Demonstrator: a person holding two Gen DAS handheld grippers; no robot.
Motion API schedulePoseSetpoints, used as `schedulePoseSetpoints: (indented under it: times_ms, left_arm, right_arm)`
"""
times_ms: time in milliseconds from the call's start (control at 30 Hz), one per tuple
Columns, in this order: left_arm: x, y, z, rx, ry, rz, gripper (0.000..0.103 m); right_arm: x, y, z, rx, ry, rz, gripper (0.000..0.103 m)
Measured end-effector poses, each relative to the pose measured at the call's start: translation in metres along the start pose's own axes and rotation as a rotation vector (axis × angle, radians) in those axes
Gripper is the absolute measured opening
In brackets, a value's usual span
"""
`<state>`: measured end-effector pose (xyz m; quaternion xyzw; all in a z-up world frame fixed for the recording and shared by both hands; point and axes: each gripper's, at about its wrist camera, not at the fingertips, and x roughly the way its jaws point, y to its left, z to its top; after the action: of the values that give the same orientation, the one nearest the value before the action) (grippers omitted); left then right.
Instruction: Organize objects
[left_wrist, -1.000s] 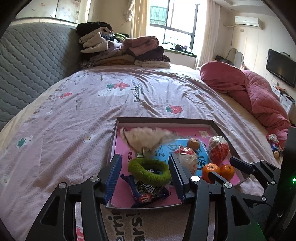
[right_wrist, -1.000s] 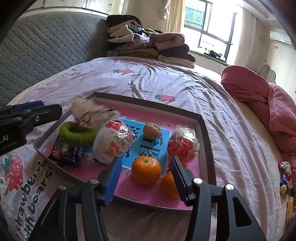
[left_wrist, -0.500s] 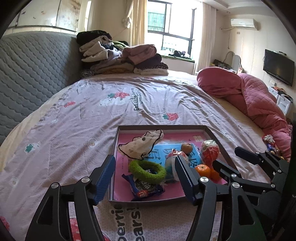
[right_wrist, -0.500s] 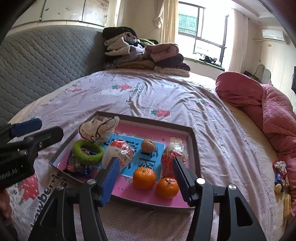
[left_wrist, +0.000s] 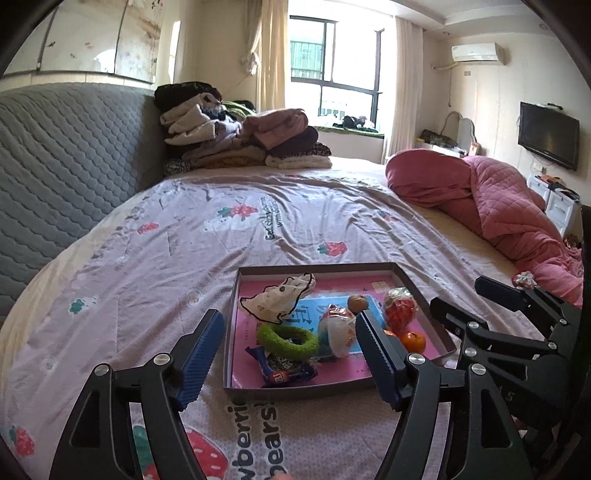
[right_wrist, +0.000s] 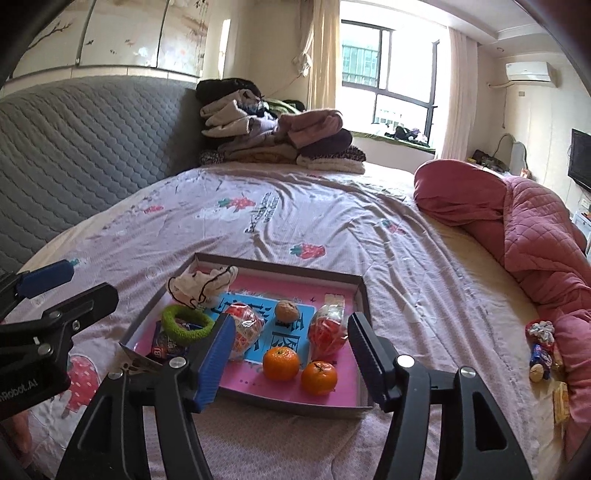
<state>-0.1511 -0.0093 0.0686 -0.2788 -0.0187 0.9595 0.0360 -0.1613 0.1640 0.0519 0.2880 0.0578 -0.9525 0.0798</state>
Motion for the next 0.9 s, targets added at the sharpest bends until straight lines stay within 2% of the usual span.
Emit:
schedulePoseSetpoints:
  times_ms: [233, 400, 633, 900]
  left_arm:
    - [-0.025, -0.008, -0.009, -0.008, -0.013, 0.0, 0.077]
    - [-0.035, -0.011, -0.015, -0.019, -0.015, 0.045, 0.078]
    - [-0.046, -0.011, -0.019, -0.024, -0.019, 0.06, 0.078]
    - [-0.059, -0.013, -0.023, -0.01, -0.022, 0.064, 0.078]
  right_arm:
    - [-0.024, -0.003, 0.001, 0.021, -0.036, -0.007, 0.063]
    - [-0.039, -0.002, 0.0, 0.022, -0.046, -0.014, 0.063]
    - [-0.056, 0.002, -0.006, 0.014, -0.063, -0.017, 0.064]
    - [-0.072, 0.011, -0.009, -0.006, -0.079, -0.031, 0.068]
